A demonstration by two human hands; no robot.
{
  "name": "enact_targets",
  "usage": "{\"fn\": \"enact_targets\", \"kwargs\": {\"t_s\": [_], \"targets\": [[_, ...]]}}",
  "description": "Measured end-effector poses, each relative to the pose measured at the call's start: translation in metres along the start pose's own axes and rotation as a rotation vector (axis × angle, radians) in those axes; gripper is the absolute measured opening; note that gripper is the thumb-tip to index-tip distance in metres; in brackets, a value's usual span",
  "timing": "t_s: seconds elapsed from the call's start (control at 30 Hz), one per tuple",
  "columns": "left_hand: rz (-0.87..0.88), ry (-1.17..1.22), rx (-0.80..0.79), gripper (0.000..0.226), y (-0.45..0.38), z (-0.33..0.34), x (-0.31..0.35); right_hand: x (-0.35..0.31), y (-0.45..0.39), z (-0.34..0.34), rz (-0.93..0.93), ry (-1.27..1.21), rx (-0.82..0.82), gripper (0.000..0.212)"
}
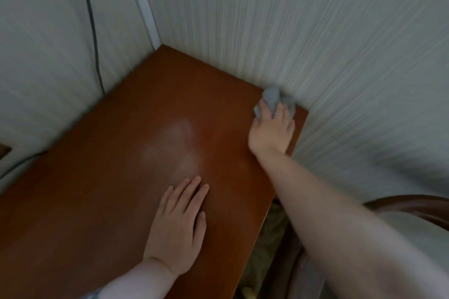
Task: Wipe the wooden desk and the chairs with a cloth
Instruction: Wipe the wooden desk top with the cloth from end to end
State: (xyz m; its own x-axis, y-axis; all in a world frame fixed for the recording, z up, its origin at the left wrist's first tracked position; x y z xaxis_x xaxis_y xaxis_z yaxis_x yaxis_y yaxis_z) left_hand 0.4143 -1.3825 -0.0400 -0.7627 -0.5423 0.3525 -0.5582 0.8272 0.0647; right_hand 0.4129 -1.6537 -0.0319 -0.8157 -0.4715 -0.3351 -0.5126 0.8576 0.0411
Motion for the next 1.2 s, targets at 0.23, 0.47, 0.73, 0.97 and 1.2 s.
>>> {"fn": "enact_targets", "kwargs": {"t_s": [0.23,0.47,0.73,0.97,1.2], "targets": [[-0.046,0.054,0.049,0.054,0.002,-0.005,-0.004,-0.018,0.162,0.017,-0.887,0.076,-0.352,0.052],[-0.326,0.129,0.289,0.048,0.016,-0.037,-0.039,0.006,0.053,0.003,-0.093,0.091,-0.104,0.052],[-0.572,-0.033,0.235,0.054,0.039,-0.037,-0.099,-0.053,0.221,0.03,-0.978,0.178,-0.323,0.05],[-0.569,-0.093,0.2,0.064,0.035,-0.033,-0.1,-0.045,0.107,0.026,-0.333,0.136,-0.104,0.05],[-0.567,-0.047,0.211,0.062,0.037,-0.032,-0.1,-0.092,0.215,0.046,-0.911,0.154,-0.306,0.048]]}}
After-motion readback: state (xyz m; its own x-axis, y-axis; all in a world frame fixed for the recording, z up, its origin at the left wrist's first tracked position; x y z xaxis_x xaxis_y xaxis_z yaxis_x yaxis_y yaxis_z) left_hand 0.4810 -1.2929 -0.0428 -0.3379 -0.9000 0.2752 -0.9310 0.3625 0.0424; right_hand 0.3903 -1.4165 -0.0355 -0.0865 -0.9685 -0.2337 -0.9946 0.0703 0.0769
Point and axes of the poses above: each hand's wrist, its own y-axis away from the middle knuckle, its own z-axis out of the palm, x = y × z, the point moved 10 cm from there along -y, towards the middle knuckle, and after that the axes turned 1 degree about z, right-handed, at the moved point
